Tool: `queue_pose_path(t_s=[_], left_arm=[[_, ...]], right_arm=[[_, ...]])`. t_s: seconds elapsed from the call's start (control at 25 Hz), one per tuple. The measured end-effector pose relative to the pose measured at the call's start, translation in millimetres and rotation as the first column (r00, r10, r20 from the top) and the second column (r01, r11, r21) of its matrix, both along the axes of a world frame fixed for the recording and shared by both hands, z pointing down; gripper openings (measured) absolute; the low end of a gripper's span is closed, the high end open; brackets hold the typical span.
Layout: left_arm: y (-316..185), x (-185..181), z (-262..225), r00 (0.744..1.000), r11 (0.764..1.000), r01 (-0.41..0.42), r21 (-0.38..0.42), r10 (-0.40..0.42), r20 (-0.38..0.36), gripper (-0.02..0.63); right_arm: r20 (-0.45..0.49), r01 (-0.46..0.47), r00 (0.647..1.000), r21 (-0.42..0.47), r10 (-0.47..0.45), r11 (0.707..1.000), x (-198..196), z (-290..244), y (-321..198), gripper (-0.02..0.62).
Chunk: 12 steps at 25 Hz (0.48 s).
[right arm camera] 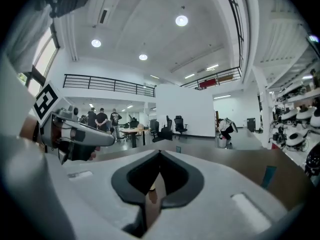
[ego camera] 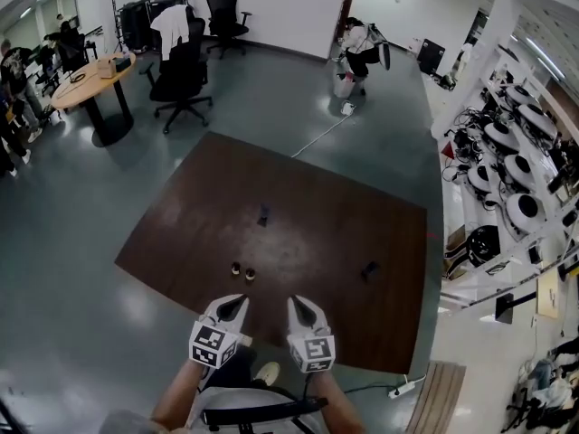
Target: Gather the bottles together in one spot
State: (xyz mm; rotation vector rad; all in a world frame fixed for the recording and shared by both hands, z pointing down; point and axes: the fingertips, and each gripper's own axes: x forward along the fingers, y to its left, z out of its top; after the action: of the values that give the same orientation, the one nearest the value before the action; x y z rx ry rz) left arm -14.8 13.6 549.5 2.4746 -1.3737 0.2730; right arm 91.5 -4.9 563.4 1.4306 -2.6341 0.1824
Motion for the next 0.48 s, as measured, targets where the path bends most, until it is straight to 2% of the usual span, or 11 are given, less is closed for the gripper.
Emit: queue_pose_path(t_s=[0.2, 0.48], left_arm=[[0, -8, -8, 1.000, 1.000, 0.015, 0.007, -0.015, 0.008, 0.000], [-47, -34, -9, 0.999, 0.999, 0.041, 0.008, -0.041, 0.020, 0.000]], right_arm=[[0.011, 0.010, 1.000, 0.018, -0.010, 1.000, -4, -16, -12, 0.002], [0.001, 0.009, 1.000, 0.006, -0.009, 1.000, -14, -10, -63, 0.002]])
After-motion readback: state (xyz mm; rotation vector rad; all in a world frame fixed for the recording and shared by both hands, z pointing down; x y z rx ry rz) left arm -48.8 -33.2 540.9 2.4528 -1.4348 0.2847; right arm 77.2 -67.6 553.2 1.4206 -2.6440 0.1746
